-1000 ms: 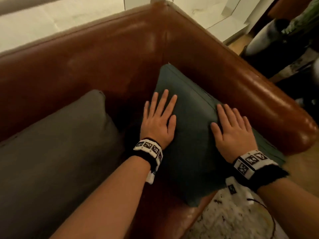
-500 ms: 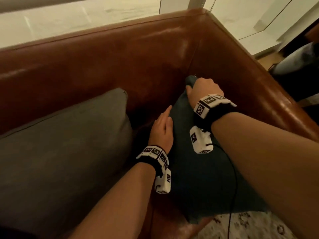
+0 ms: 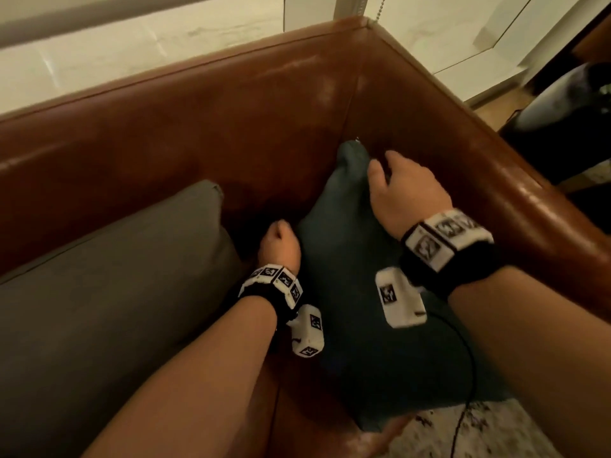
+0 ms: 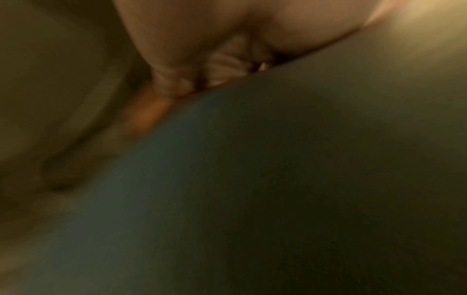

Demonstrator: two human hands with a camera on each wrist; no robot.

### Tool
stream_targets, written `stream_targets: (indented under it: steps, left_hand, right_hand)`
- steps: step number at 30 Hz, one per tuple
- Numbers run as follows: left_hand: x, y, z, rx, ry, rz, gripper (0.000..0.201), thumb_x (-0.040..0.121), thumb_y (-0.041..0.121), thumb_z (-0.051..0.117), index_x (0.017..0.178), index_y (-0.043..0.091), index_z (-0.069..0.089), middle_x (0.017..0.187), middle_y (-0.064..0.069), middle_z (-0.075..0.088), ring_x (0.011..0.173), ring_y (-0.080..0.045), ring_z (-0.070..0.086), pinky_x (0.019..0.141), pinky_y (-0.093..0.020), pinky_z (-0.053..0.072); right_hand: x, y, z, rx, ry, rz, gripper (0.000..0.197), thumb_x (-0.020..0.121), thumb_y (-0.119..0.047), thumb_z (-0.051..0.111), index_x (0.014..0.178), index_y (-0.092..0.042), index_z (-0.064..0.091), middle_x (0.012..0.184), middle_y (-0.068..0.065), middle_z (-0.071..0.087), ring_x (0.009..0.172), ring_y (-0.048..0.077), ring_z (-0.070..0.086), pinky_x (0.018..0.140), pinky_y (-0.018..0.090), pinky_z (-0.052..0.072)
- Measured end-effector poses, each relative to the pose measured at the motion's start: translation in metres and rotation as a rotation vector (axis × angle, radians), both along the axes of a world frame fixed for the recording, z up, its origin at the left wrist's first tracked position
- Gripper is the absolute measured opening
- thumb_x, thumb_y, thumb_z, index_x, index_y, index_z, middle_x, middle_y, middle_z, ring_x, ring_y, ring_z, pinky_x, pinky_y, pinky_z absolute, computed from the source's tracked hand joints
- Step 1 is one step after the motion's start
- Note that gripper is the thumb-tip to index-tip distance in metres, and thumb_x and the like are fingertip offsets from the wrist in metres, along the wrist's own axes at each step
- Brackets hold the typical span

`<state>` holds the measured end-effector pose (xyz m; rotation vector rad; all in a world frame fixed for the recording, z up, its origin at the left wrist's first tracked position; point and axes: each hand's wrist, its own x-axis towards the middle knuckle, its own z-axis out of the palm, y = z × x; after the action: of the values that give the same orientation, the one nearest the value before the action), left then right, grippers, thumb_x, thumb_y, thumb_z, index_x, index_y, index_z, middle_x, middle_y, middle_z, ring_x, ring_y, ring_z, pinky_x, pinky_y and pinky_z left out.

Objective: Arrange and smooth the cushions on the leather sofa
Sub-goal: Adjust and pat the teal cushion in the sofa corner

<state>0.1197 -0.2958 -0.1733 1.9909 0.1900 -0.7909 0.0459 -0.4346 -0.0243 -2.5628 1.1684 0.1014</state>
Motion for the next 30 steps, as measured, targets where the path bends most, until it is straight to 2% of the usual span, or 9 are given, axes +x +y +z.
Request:
stream_targets:
  steps: [4, 10, 14, 16, 20, 23, 26, 27, 30]
  left_hand:
    - [0.011, -0.057, 0.079, -0.123, -0.229, -0.354, 0.066, 0.097, 0.064, 0.027, 0.139, 0.019, 0.052, 0.140, -0.005, 0.055, 0.129, -0.026, 0.049, 0.105, -0.035, 0.034]
    - [0.042, -0.093, 0.087, 0.232, -0.483, -0.570, 0.064, 0.104, 0.045, 0.022, 0.107, -0.001, 0.066, 0.116, -0.022, 0.065, 0.112, -0.040, 0.058, 0.090, -0.041, 0.044]
    - [0.043, -0.099, 0.093, 0.239, -0.526, -0.540, 0.063, 0.104, 0.047, 0.025, 0.105, 0.000, 0.066, 0.115, -0.021, 0.065, 0.110, -0.039, 0.057, 0.089, -0.042, 0.042]
    - [0.039, -0.103, 0.096, 0.165, -0.484, -0.481, 0.059, 0.102, 0.051, 0.030, 0.096, 0.004, 0.064, 0.105, -0.018, 0.064, 0.100, -0.036, 0.057, 0.080, -0.038, 0.038]
    - [0.038, -0.106, 0.100, 0.178, -0.470, -0.489, 0.059, 0.102, 0.044, 0.039, 0.112, -0.008, 0.063, 0.119, -0.029, 0.062, 0.111, -0.043, 0.057, 0.086, -0.041, 0.040]
    - [0.037, -0.108, 0.102, 0.216, -0.424, -0.459, 0.059, 0.103, 0.043, 0.039, 0.116, -0.009, 0.063, 0.123, -0.028, 0.061, 0.117, -0.041, 0.055, 0.093, -0.042, 0.039]
    - [0.035, -0.107, 0.104, 0.192, -0.388, -0.427, 0.045, 0.105, 0.042, 0.030, 0.093, 0.015, 0.064, 0.116, -0.025, 0.062, 0.122, -0.036, 0.053, 0.090, -0.039, 0.037]
    - [0.035, -0.104, 0.104, 0.194, -0.371, -0.406, 0.040, 0.106, 0.041, 0.024, 0.101, 0.025, 0.061, 0.127, -0.024, 0.058, 0.127, -0.034, 0.049, 0.093, -0.036, 0.037]
    - [0.034, -0.092, 0.106, 0.179, -0.267, -0.358, 0.068, 0.101, 0.058, 0.023, 0.149, 0.010, 0.035, 0.154, -0.014, 0.036, 0.140, -0.031, 0.036, 0.110, -0.033, 0.028]
  right_hand:
    - [-0.063, 0.028, -0.022, -0.086, 0.096, -0.008, 0.065, 0.099, -0.056, 0.022, 0.154, -0.024, 0.015, 0.161, 0.001, 0.020, 0.146, 0.025, 0.022, 0.118, 0.045, 0.022]
    - [-0.154, 0.034, -0.053, -0.177, 0.147, -0.047, 0.065, 0.096, -0.063, 0.003, 0.155, -0.037, -0.002, 0.163, -0.011, 0.005, 0.150, 0.015, 0.001, 0.121, 0.040, -0.002]
    - [-0.224, 0.028, -0.053, -0.180, 0.065, -0.402, 0.069, 0.095, -0.063, 0.009, 0.154, -0.029, 0.019, 0.160, -0.001, 0.024, 0.148, 0.021, 0.016, 0.121, 0.040, 0.005]
    - [-0.248, 0.029, -0.052, -0.144, -0.075, -0.730, 0.072, 0.094, -0.062, 0.023, 0.151, -0.019, 0.028, 0.157, 0.008, 0.029, 0.146, 0.027, 0.021, 0.120, 0.043, 0.012]
    - [-0.246, 0.029, -0.041, 0.463, -0.550, -1.497, 0.079, 0.094, -0.065, 0.037, 0.145, -0.004, 0.038, 0.147, 0.018, 0.043, 0.131, 0.037, 0.044, 0.105, 0.039, 0.036]
    - [-0.236, 0.026, -0.037, 0.525, -0.581, -1.576, 0.073, 0.100, -0.058, 0.027, 0.129, 0.005, 0.050, 0.133, 0.023, 0.053, 0.117, 0.038, 0.053, 0.082, 0.033, 0.035]
    - [-0.239, 0.030, -0.037, 0.446, -0.655, -1.584, 0.076, 0.100, -0.060, 0.021, 0.108, 0.005, 0.059, 0.102, 0.021, 0.057, 0.101, 0.036, 0.057, 0.080, 0.036, 0.039]
    - [-0.242, 0.034, -0.040, 0.465, -0.713, -1.615, 0.078, 0.099, -0.062, 0.019, 0.103, 0.003, 0.060, 0.098, 0.019, 0.057, 0.097, 0.035, 0.057, 0.082, 0.037, 0.041]
    - [-0.241, 0.047, -0.042, 0.538, -0.876, -1.675, 0.081, 0.093, -0.071, 0.018, 0.109, -0.004, 0.062, 0.111, 0.016, 0.062, 0.100, 0.030, 0.059, 0.091, 0.037, 0.045]
